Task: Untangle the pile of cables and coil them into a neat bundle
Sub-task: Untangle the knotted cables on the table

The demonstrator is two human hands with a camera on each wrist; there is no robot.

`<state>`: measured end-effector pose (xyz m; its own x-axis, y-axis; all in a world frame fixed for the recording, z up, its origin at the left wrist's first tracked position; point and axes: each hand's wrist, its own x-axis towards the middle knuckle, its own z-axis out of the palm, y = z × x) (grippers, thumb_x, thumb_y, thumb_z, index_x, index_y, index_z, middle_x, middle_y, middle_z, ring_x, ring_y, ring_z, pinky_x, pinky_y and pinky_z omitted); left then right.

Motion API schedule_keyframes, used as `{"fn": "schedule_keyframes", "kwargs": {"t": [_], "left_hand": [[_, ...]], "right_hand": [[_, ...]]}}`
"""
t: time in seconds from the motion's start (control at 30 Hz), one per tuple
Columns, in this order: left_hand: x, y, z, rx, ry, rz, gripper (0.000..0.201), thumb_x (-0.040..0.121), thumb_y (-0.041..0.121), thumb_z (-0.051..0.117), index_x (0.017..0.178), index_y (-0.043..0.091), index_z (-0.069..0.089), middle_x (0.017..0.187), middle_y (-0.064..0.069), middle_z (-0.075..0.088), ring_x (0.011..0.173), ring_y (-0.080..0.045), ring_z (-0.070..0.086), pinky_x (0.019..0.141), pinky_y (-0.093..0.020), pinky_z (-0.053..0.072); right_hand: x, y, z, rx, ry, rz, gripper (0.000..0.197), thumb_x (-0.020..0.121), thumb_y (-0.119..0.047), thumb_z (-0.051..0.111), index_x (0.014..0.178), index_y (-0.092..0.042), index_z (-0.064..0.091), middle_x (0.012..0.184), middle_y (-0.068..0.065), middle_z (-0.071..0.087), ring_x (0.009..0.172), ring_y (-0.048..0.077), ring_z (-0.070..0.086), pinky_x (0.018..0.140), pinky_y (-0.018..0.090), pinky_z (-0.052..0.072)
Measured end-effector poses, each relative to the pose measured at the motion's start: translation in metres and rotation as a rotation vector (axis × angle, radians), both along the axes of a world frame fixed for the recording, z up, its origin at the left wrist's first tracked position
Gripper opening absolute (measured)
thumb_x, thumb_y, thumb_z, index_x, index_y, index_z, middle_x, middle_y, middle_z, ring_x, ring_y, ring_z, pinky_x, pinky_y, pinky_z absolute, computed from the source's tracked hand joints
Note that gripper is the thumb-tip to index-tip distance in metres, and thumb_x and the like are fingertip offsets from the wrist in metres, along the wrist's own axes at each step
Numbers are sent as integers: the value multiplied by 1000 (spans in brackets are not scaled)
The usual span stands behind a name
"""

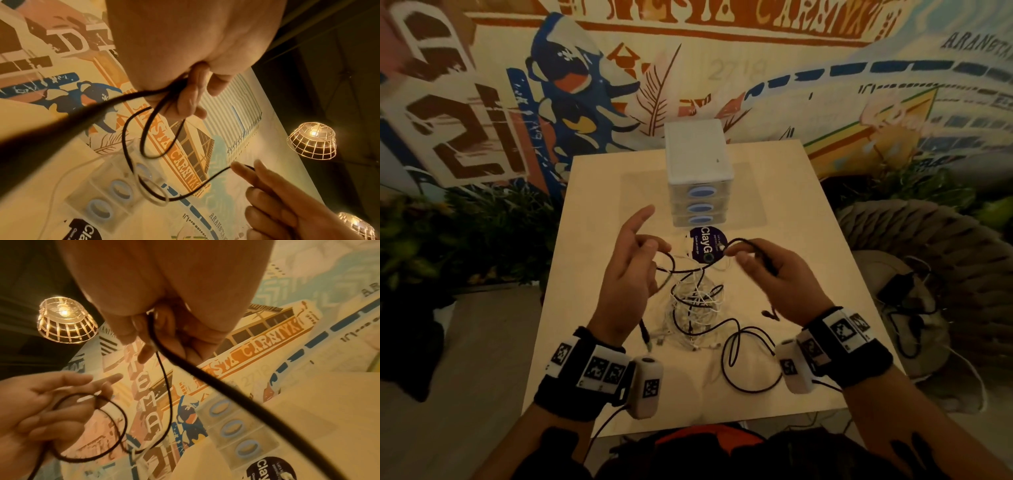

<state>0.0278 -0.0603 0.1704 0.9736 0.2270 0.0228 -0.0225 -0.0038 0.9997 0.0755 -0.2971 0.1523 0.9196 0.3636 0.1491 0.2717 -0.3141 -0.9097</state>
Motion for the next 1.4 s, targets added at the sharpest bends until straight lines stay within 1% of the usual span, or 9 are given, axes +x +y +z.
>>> {"fn": "schedule_keyframes", "kwargs": {"t": [0.17, 0.3, 0.47, 0.7, 0.8, 0.87, 1.07, 1.23, 1.4], "left_hand": [[-2, 18, 5, 25, -37, -7, 53, 103, -5, 29, 141, 24, 53, 92, -11, 67, 47, -14, 22, 44, -33, 20], [-5, 22, 5, 264, -76, -98, 53, 95, -1, 35, 132, 28, 60, 86, -4, 68, 46, -14, 28, 44, -24, 27], [8, 25, -24, 627, 162, -80, 49, 100, 9, 46, 142, 35, 47, 96, 5, 66, 55, -4, 48, 56, -22, 35], [9, 33, -63, 956, 350, -216, 58, 92, 45, 65, 145, 42, 41, 104, 11, 61, 87, -9, 59, 75, -29, 44], [5, 22, -69, 1094, 256, -336, 61, 83, 59, 71, 137, 46, 47, 105, 15, 56, 87, -7, 55, 72, -25, 44], [5, 8, -73, 1109, 211, -379, 63, 78, 67, 71, 134, 48, 48, 101, 17, 55, 83, -5, 56, 68, -24, 42], [11, -17, -94, 1151, 214, -511, 29, 96, 53, 57, 121, 44, 69, 89, 13, 62, 85, -10, 62, 72, -27, 48], [10, -15, -103, 971, 214, -576, 43, 92, 67, 54, 131, 50, 60, 77, 8, 65, 75, -6, 62, 74, -32, 55], [10, -25, -99, 923, 166, -545, 25, 89, 58, 66, 109, 44, 75, 101, 16, 74, 78, -2, 63, 77, -32, 56]], "right_hand": [[3, -30, 9, 56, -79, -270, 31, 102, -40, 47, 85, -29, 71, 65, 8, 55, 57, 33, 43, 54, 40, 35], [3, -42, 8, -75, -24, -267, 31, 99, -26, 52, 73, -22, 69, 56, -4, 55, 52, 9, 45, 53, 20, 36], [1, -34, -12, -661, 198, -60, 29, 102, -34, 49, 90, -28, 74, 62, -5, 57, 55, 7, 48, 55, 28, 32], [-14, -31, -10, -237, 119, -205, 26, 99, -26, 56, 82, -31, 76, 49, -8, 50, 47, 8, 46, 48, 17, 39], [-18, -30, -5, -80, 75, -120, 26, 95, -40, 54, 84, -35, 77, 77, 8, 71, 75, 37, 64, 71, 50, 56], [-22, -28, -1, -50, 56, -79, 28, 94, -43, 53, 85, -34, 78, 85, 6, 74, 82, 41, 64, 77, 57, 53], [-23, -24, 1, -61, 33, -62, 28, 96, -37, 52, 87, -31, 78, 84, 3, 75, 80, 29, 67, 76, 46, 51], [-24, -30, 2, -35, 44, -122, 26, 97, -34, 53, 85, -36, 77, 85, 0, 75, 79, 26, 67, 72, 43, 53], [-23, -24, 4, 10, 27, -122, 28, 96, -42, 50, 87, -38, 76, 84, 6, 73, 76, 36, 59, 68, 48, 50]]}}
